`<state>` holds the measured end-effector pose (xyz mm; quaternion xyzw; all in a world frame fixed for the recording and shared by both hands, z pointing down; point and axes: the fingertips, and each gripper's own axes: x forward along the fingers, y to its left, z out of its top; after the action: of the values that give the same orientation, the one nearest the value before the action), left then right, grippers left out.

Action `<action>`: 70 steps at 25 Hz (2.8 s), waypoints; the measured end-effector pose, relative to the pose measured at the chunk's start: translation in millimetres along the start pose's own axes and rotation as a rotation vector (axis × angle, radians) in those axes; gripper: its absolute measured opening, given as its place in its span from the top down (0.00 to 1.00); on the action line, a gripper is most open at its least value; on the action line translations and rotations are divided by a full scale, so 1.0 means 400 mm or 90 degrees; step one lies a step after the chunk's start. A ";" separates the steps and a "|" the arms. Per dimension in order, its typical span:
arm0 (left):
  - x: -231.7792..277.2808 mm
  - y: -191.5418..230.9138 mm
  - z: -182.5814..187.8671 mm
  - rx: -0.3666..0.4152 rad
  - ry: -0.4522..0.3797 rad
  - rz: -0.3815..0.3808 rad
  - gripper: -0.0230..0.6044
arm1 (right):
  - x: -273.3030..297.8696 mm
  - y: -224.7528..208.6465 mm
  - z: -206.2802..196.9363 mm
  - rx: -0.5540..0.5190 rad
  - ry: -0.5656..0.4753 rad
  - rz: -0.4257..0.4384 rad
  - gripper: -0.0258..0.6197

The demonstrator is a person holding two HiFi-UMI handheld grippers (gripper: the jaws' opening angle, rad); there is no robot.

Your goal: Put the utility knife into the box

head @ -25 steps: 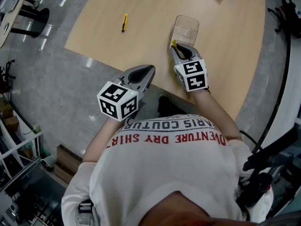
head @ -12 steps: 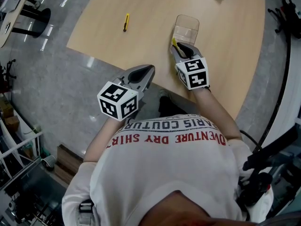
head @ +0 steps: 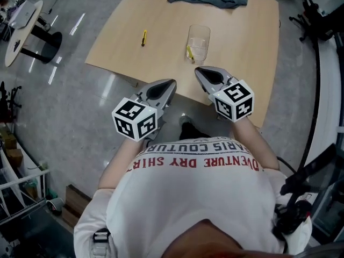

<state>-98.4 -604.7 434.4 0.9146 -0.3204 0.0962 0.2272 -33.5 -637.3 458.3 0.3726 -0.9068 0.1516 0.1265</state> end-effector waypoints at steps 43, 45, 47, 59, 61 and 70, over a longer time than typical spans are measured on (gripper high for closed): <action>-0.839 -1.809 -0.819 0.076 -0.005 -0.083 0.96 | -1.753 1.279 -0.661 -0.028 0.015 0.117 0.96; -0.849 -1.831 -0.820 0.083 -0.009 -0.080 0.96 | -1.771 1.291 -0.661 -0.032 0.006 0.115 0.96; -0.871 -1.880 -0.830 0.090 -0.017 -0.076 0.96 | -1.819 1.314 -0.666 -0.039 -0.007 0.109 0.96; -0.963 -2.010 -0.829 0.134 -0.031 -0.072 0.96 | -1.932 1.408 -0.634 -0.062 -0.045 0.110 0.96; -0.969 -2.017 -0.830 0.136 -0.031 -0.071 0.96 | -1.938 1.419 -0.633 -0.062 -0.046 0.113 0.96; -0.945 -2.063 -0.846 0.141 -0.029 -0.077 0.96 | -1.985 1.409 -0.640 -0.064 -0.053 0.117 0.96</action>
<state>117.6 332.4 318.1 0.9536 -0.2573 0.0965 0.1230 142.0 344.4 320.7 0.2866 -0.9481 0.1013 0.0931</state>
